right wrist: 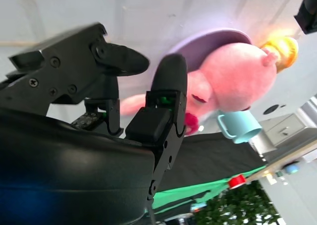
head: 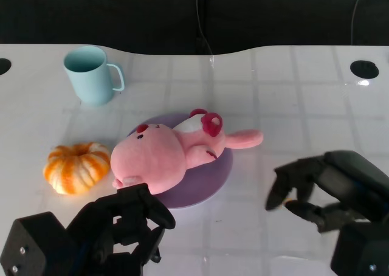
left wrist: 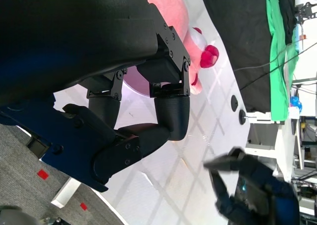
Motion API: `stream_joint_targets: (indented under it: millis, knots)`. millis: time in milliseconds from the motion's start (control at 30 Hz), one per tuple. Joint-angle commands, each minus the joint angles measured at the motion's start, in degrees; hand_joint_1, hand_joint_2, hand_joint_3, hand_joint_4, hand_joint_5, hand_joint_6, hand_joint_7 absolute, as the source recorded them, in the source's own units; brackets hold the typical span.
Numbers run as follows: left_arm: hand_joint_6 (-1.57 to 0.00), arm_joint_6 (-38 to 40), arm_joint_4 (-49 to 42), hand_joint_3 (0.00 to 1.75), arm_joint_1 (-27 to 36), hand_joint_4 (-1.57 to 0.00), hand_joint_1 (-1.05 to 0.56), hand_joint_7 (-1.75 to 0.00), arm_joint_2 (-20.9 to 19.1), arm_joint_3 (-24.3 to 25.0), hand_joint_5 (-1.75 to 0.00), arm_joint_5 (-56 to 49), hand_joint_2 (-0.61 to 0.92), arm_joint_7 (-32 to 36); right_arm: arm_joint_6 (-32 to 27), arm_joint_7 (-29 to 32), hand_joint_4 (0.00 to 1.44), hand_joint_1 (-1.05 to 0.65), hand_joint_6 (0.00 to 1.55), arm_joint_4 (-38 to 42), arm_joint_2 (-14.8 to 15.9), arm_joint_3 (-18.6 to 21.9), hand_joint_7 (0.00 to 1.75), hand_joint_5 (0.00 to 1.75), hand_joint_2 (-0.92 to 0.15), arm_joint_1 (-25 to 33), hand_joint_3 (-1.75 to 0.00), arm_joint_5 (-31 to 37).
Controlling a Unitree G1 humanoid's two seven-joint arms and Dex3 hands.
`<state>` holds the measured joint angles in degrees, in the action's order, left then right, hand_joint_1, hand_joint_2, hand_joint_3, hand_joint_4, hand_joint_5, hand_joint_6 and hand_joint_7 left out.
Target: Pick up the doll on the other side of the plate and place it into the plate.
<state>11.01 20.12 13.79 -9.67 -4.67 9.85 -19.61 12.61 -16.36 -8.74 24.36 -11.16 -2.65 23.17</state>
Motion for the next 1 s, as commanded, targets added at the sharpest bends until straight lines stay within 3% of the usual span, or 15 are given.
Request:
stream_joint_targets:
  millis: [33,167,333,533,1000]
  knots:
    - [-0.71,0.1,0.4,1.01,-0.3,-0.65,-0.34,-1.33,-1.1,0.7,-1.74,0.5,0.61,-0.5,-3.6,-1.3,0.90,0.05,0.98,-5.1,1.1,2.1,1.16,1.55,-0.34,4.0,-1.36,-0.4]
    - [-0.71,0.0,0.3,1.01,-0.5,-0.67,-0.35,-1.34,-1.5,1.3,-1.75,0.8,0.61,-0.7,-7.0,-1.7,0.93,0.07,0.93,-10.3,0.5,3.4,1.26,1.62,-0.33,8.1,-1.38,-0.7]
    - [-0.72,0.2,-0.2,1.01,-0.6,-0.66,-0.33,-1.34,-1.9,2.0,-1.75,1.7,0.60,-1.0,-8.2,-0.9,0.90,0.09,0.85,-11.3,-1.0,3.8,1.45,1.74,-0.32,9.9,-1.39,-1.3]
    - [-0.71,0.4,-0.2,1.04,-0.3,-0.60,-0.30,-1.36,-2.4,2.2,-1.75,1.9,0.59,-1.2,-7.4,1.1,0.90,0.07,0.82,-8.7,-2.2,3.2,1.49,1.75,-0.31,9.9,-1.37,0.4]
    - [-0.72,-0.4,0.8,1.06,0.7,-0.63,-0.34,-1.38,-1.3,-0.1,-1.75,-0.1,0.58,0.5,-4.6,0.9,0.89,0.01,0.81,-4.6,-0.2,3.8,1.50,1.75,-0.31,9.7,-1.35,0.7]
